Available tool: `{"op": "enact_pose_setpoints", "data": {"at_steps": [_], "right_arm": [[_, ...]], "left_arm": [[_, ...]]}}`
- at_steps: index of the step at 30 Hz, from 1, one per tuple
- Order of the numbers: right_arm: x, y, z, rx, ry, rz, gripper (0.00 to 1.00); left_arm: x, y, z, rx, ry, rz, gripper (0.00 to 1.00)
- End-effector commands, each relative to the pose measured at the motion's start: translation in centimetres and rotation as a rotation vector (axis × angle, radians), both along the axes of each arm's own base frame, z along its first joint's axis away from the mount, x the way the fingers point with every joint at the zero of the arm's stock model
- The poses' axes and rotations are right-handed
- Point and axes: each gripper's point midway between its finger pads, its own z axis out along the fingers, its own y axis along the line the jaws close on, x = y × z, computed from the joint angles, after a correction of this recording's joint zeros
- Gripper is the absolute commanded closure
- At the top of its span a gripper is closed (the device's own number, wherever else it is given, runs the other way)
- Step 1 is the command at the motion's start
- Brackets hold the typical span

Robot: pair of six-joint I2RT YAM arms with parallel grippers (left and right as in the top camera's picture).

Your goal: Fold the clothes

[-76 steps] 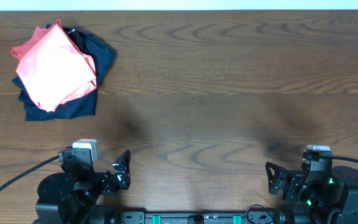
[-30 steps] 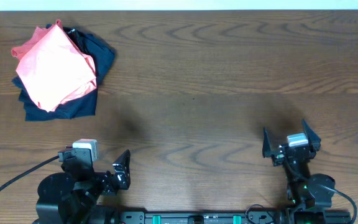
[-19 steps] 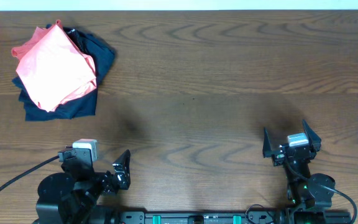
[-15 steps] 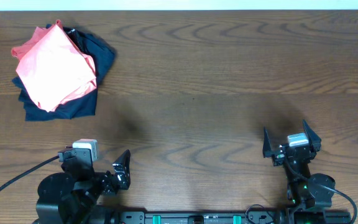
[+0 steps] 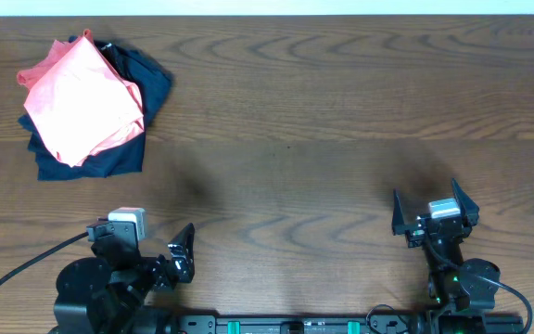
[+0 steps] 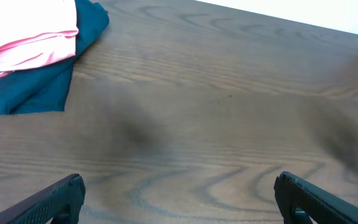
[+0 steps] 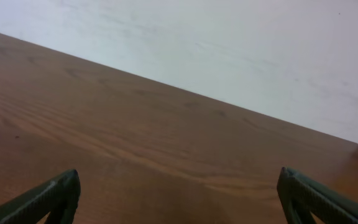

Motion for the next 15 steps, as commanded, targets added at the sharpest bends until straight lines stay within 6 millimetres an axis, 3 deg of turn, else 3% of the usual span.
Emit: {"op": "enact_pose_setpoints", "data": {"at_steps": [1, 7, 15], "right_arm": [[0.0, 0.0, -0.1, -0.008, -0.001, -0.004, 0.01], [0.0, 0.0, -0.1, -0.008, -0.001, -0.004, 0.01], [0.0, 0.0, -0.1, -0.008, -0.001, -0.004, 0.01]], "left_arm": [[-0.1, 0.8, -0.4, 0.053, -0.002, 0.024, 0.02], [-0.1, 3.5, -2.4, 0.104, -0.043, 0.165, 0.02], [3.4, 4.1, -6.1, 0.093, -0.188, 0.213, 0.02]]}}
